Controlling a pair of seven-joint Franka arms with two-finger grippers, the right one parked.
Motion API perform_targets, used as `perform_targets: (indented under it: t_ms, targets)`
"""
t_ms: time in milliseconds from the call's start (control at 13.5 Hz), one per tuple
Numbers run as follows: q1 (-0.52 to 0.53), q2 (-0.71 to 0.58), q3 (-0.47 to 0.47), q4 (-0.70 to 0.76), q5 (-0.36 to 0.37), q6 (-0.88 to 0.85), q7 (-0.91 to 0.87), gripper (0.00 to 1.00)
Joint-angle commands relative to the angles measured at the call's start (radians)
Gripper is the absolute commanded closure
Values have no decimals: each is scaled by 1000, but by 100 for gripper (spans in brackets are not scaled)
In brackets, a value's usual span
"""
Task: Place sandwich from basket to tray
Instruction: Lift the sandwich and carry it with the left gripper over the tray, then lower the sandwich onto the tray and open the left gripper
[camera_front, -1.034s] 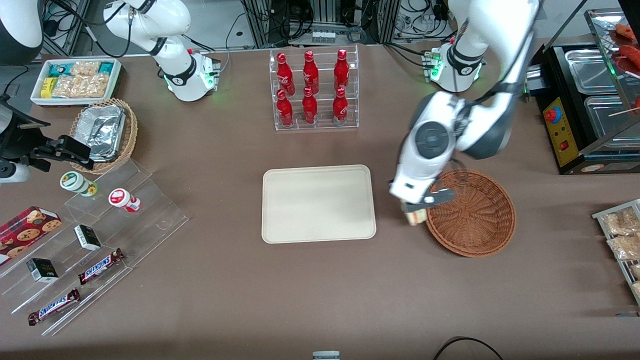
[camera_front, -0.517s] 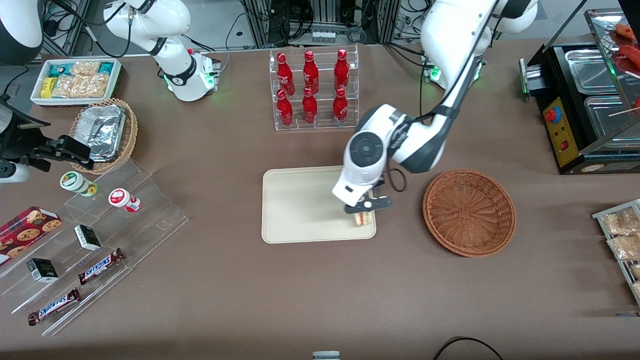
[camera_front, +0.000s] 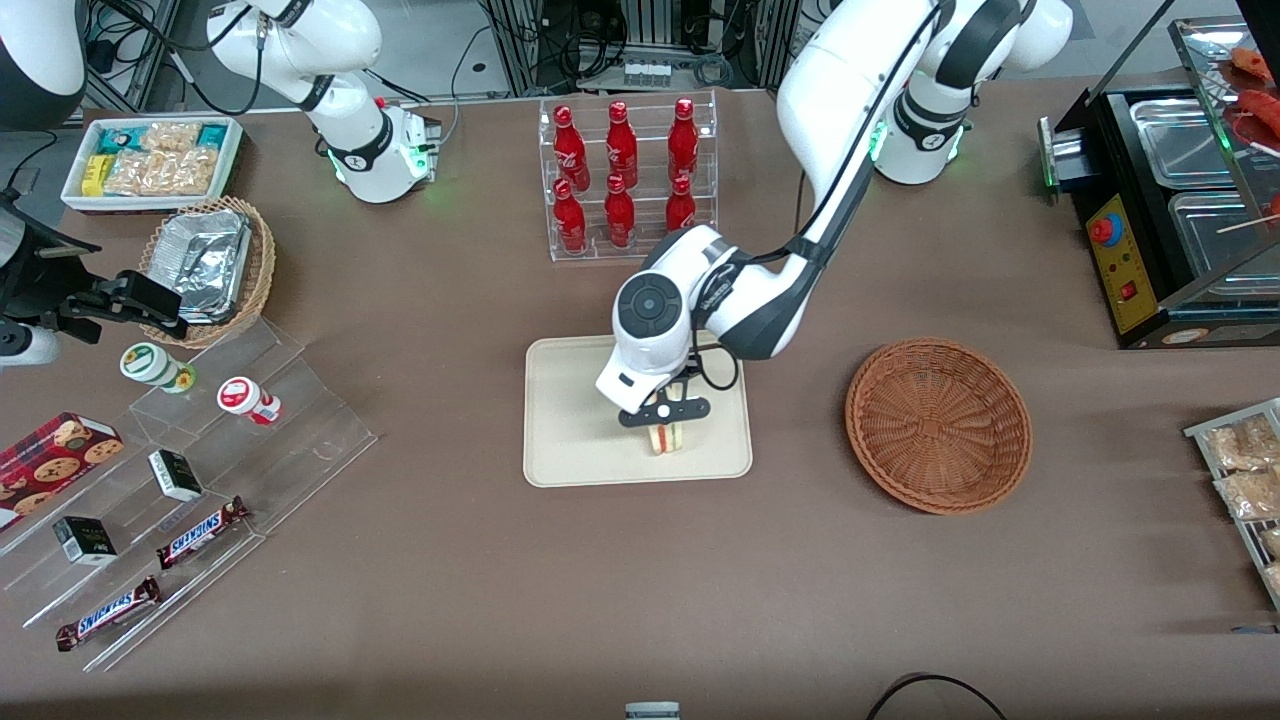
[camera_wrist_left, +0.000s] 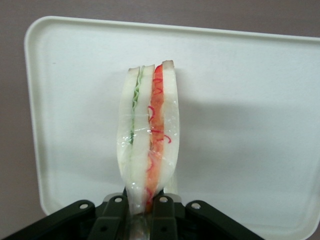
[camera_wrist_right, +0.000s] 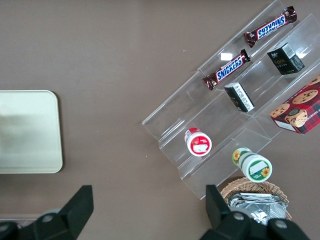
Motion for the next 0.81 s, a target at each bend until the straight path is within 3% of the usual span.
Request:
perform_targets:
  t_ms: [0,517,591,664,738]
  targets:
    - [-32,66,16,105,-15,-25,-50,100]
    - [-56,90,19,100,-4,7,-116,100]
    - [-56,90,18,98,-4,15,-116,94]
    - [-56,90,19,98,-4,15,-116,59]
    - [-56,89,19,98,-4,15,-113,1]
